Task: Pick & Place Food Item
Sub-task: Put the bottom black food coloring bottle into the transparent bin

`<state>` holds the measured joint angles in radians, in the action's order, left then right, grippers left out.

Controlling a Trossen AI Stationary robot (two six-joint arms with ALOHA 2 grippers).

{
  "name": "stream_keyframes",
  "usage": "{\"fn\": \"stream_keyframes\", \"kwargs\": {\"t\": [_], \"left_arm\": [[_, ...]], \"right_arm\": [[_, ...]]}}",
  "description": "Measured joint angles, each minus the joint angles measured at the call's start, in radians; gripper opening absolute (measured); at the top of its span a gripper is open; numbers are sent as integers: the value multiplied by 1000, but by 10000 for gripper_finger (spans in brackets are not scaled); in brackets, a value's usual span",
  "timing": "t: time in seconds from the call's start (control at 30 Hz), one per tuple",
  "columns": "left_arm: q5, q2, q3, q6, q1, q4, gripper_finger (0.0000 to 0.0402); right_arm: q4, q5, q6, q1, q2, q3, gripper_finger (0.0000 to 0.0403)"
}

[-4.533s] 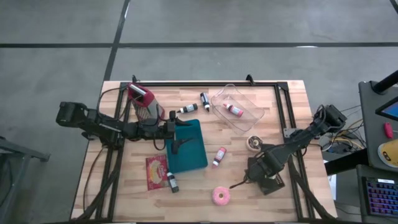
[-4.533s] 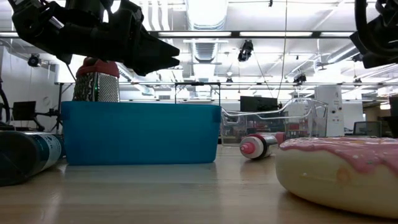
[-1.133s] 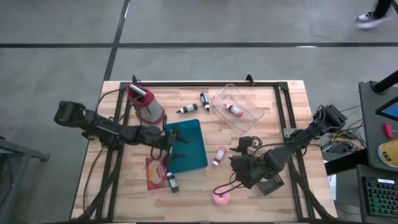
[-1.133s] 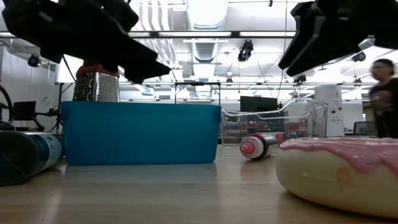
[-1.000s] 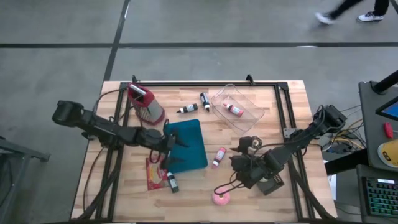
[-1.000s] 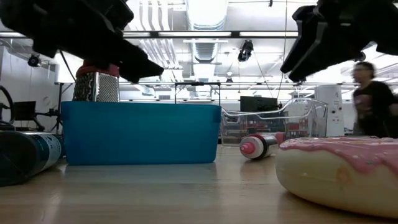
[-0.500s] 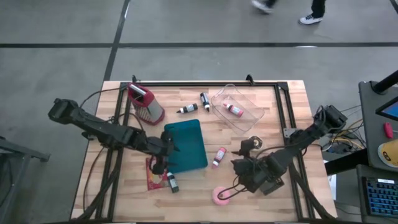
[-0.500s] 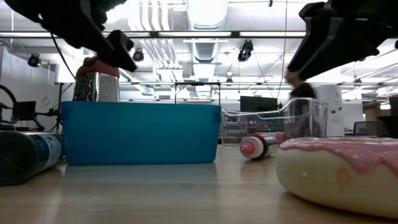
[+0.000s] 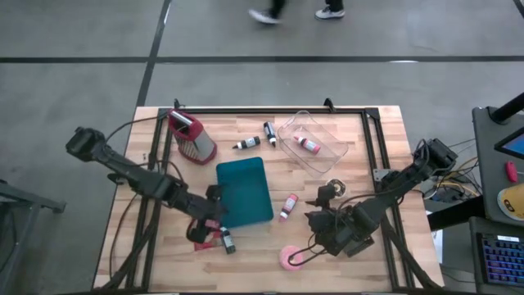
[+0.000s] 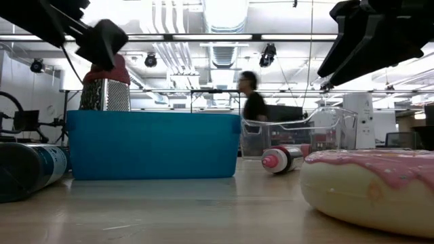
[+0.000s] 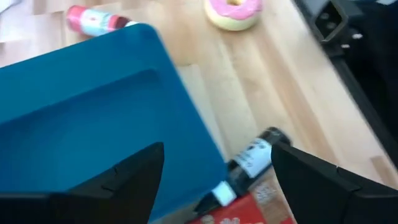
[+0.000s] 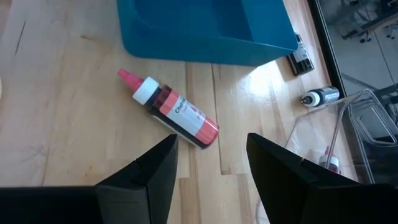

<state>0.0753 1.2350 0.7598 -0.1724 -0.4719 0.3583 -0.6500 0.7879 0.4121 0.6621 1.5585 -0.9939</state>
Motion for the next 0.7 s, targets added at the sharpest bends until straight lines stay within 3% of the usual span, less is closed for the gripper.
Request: {"fn": "stream_keyframes", "kwargs": {"t": [0.37,0.7], "left_arm": [[26,52,-11,126,-117,-81,305],[37,203,44,248,-152,-77,305]], "right_arm": [[-3,0,0,12,0,0,189],[-2,0,12,21,0,0,189]]}}
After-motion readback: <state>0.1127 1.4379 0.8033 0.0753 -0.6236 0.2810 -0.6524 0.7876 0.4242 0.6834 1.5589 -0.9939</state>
